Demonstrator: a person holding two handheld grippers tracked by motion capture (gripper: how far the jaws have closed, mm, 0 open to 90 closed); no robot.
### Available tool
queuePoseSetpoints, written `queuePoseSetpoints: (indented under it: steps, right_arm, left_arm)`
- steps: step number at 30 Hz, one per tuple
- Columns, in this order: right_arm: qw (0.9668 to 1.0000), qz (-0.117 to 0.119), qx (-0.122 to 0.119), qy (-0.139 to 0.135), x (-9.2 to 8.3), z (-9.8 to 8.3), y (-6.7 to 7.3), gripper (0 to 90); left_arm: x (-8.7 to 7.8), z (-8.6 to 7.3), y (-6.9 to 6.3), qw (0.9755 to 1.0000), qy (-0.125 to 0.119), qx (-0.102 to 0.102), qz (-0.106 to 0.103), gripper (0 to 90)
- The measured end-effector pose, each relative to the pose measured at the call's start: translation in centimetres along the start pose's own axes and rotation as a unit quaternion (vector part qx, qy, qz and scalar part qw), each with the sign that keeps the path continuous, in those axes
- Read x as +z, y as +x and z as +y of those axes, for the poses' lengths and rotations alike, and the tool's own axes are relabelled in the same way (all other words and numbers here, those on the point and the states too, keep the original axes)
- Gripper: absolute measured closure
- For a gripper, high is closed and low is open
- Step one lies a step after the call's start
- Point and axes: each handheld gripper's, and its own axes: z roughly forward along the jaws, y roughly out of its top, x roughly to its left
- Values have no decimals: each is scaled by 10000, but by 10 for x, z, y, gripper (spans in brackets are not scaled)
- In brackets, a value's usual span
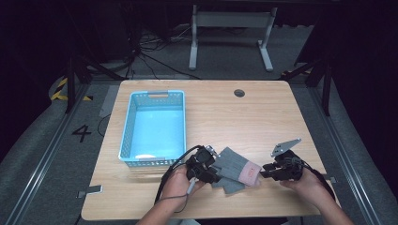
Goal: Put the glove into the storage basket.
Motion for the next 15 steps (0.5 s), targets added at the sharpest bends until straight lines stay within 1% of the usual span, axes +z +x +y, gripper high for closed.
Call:
queuePoseSetpoints:
  steps: [2,5,7,9,11,14,15]
  right_arm:
    - [10000,35,25,-1,3,0,-1,655]
    - [10000,48,36,6,6,0,-2,661]
    - [10000,25,1,-40,6,1,-1,669]
    - [10000,9,-61,-76,7,1,0,677]
    - [9999,-33,-134,-98,7,1,2,689]
    - [9999,-15,-110,-71,8,1,2,712]
    - [9999,-34,-125,-104,9,2,3,728]
  left_arm:
    - [2,2,0,10000,11,-54,18,629]
    - [7,4,0,10000,26,-17,1,627]
    - [10,6,0,10000,81,3,5,628]
    - [14,8,-1,9999,114,-27,6,628]
    - [17,10,-2,9999,159,6,21,618]
    - [19,13,-5,9998,194,90,48,623]
    - [20,13,-6,9996,228,140,44,634]
